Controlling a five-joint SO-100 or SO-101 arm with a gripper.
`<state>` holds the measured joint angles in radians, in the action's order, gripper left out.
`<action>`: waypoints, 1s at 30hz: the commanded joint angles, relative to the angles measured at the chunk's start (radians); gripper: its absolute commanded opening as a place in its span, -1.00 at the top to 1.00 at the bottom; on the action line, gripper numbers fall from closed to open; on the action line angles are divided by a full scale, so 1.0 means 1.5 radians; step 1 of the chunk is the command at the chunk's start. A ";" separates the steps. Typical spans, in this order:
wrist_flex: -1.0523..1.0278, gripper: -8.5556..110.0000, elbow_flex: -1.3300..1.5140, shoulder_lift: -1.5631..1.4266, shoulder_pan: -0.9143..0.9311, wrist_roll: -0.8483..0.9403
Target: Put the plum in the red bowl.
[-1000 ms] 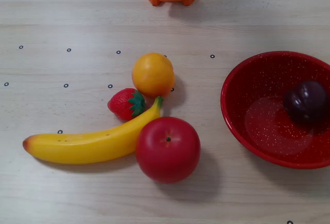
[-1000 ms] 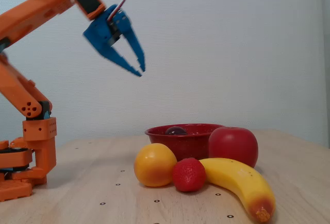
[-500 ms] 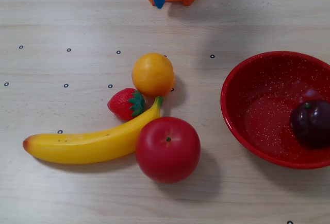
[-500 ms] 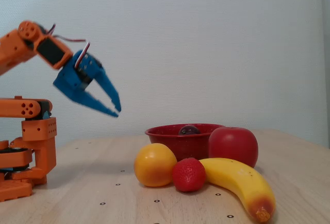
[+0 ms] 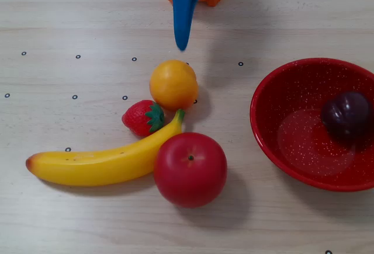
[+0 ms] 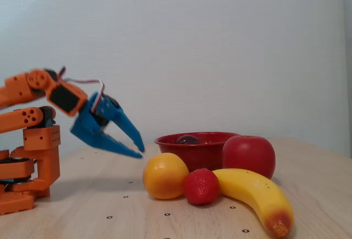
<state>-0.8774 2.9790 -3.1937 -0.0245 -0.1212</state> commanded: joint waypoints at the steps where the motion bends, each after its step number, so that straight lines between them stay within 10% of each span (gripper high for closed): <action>1: 0.085 0.85 0.020 -0.009 -0.031 -0.010; 30: -0.035 0.85 0.045 -0.009 -0.034 0.003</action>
<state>-0.9357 3.0388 -3.1937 -0.0476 -0.1197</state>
